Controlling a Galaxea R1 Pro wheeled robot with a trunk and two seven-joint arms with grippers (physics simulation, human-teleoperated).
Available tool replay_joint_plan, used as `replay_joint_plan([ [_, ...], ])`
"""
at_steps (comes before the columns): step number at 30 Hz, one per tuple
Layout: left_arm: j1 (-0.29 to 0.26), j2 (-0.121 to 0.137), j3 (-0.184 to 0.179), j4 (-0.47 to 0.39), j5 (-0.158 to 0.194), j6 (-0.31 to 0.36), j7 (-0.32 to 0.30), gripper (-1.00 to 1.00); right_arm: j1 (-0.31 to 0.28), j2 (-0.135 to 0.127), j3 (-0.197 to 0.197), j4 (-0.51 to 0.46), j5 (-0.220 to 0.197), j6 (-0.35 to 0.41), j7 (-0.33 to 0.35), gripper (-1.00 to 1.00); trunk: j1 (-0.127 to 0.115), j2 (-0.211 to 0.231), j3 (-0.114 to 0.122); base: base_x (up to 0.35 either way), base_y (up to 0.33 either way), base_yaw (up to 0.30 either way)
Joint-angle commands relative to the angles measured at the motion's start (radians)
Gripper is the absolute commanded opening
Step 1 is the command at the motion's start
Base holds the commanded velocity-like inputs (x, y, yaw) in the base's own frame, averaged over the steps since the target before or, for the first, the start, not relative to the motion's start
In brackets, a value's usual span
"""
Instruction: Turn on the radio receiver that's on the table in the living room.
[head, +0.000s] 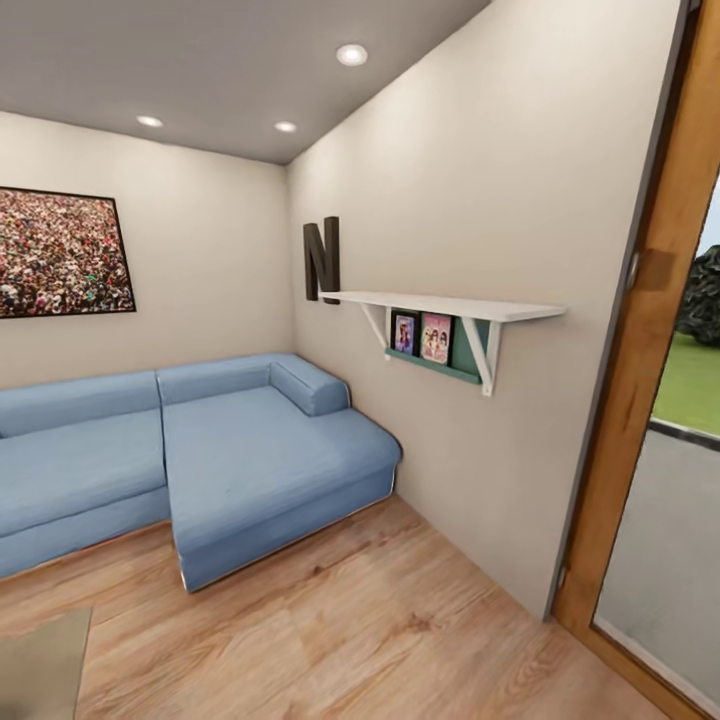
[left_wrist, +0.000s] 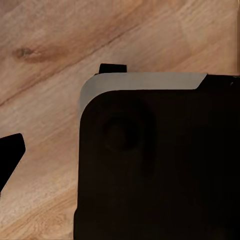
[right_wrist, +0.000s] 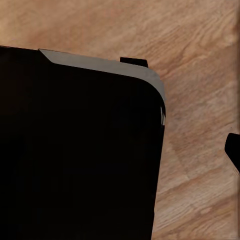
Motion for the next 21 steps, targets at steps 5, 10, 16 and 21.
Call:
replay_joint_plan([
  [5, 0.000, 0.000, 0.001, 0.000, 0.001, 0.000, 0.000, 1.00, 0.000, 0.000, 0.000, 0.000, -0.001, 0.000, 0.000, 1.00, 0.000, 0.000, 0.000, 0.320, -0.006, 0.000],
  [10, 0.000, 0.000, 0.002, 0.000, 0.001, 0.001, 0.000, 1.00, 0.000, 0.001, 0.000, 0.000, 0.000, 0.000, 0.000, 1.00, 0.000, 0.000, 0.000, 0.321, -0.001, 0.000],
  [16, 0.000, 0.000, 0.002, 0.000, 0.002, 0.000, 0.000, 1.00, 0.000, 0.001, 0.000, 0.000, -0.001, 0.000, 0.000, 1.00, 0.000, 0.000, 0.000, 0.322, 0.000, 0.000],
  [21, 0.000, 0.000, 0.002, 0.000, 0.002, 0.001, 0.000, 1.00, 0.000, 0.000, 0.000, 0.000, -0.001, 0.001, 0.000, 1.00, 0.000, 0.000, 0.000, 0.323, 0.000, 0.000],
])
